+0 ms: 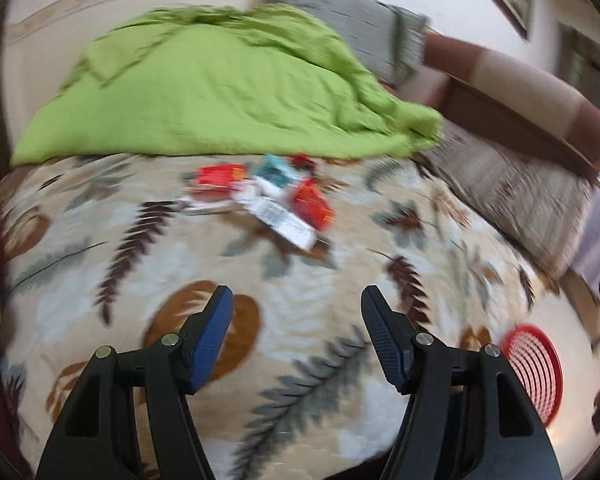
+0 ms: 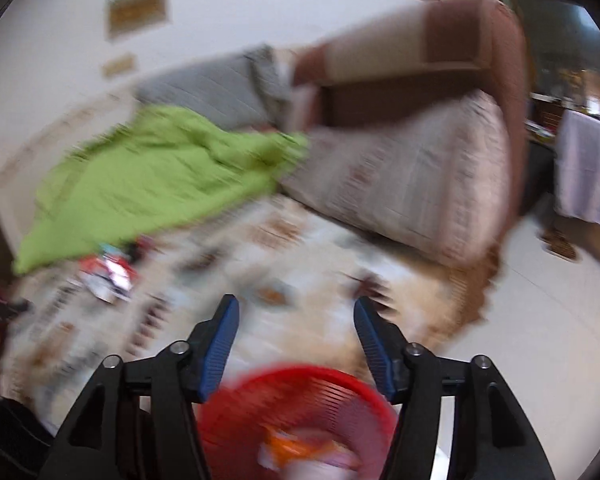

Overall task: Collect trash
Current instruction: 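Move both tools back over the remaining trash on the bed, then grasp the white barcode medicine box with the right tool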

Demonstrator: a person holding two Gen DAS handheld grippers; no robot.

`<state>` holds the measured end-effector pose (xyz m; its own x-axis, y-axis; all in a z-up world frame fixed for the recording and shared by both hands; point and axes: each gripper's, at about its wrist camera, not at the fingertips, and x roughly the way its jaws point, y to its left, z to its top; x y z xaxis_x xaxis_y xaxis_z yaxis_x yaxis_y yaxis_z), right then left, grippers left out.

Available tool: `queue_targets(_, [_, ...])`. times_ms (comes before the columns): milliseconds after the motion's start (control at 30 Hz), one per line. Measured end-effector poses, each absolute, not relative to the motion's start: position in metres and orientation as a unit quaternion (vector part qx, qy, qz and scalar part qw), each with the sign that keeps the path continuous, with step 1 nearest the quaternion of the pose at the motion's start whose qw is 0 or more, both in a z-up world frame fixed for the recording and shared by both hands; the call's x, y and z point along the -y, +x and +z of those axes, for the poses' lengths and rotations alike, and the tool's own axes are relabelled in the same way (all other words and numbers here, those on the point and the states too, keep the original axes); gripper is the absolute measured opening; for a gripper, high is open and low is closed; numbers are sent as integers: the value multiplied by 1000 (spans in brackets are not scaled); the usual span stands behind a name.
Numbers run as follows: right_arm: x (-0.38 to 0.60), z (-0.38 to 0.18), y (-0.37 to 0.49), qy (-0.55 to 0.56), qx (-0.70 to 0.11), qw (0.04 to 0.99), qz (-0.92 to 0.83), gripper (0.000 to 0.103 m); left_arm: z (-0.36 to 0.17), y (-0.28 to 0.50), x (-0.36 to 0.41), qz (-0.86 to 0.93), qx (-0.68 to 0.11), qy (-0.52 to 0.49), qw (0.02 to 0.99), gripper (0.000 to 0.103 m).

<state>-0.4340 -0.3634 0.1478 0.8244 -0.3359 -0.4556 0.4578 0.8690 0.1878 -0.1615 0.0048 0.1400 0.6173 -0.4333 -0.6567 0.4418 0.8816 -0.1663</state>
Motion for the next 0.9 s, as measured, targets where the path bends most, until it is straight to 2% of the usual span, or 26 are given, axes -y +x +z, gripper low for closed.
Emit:
queue_targets(200, [293, 145, -342, 101, -265, 953, -108, 67, 120, -136, -56, -159, -386, -89, 904, 65])
queue_targets(267, [272, 139, -312, 90, -278, 954, -73, 67, 107, -119, -59, -117, -418, -50, 899, 65])
queue_targets(367, [236, 126, -260, 68, -309, 948, -32, 67, 97, -100, -57, -88, -421, -6, 903, 65])
queue_targets(500, [200, 104, -192, 29, -345, 938, 6, 67, 84, -67, -56, -76, -417, -31, 905, 71])
queue_targets(667, [171, 78, -120, -28, -380, 924, 28, 67, 58, -52, -58, -86, -414, -17, 906, 70])
queue_targets(900, [140, 44, -29, -101, -414, 904, 30, 67, 53, -41, -57, -98, -408, -9, 908, 70])
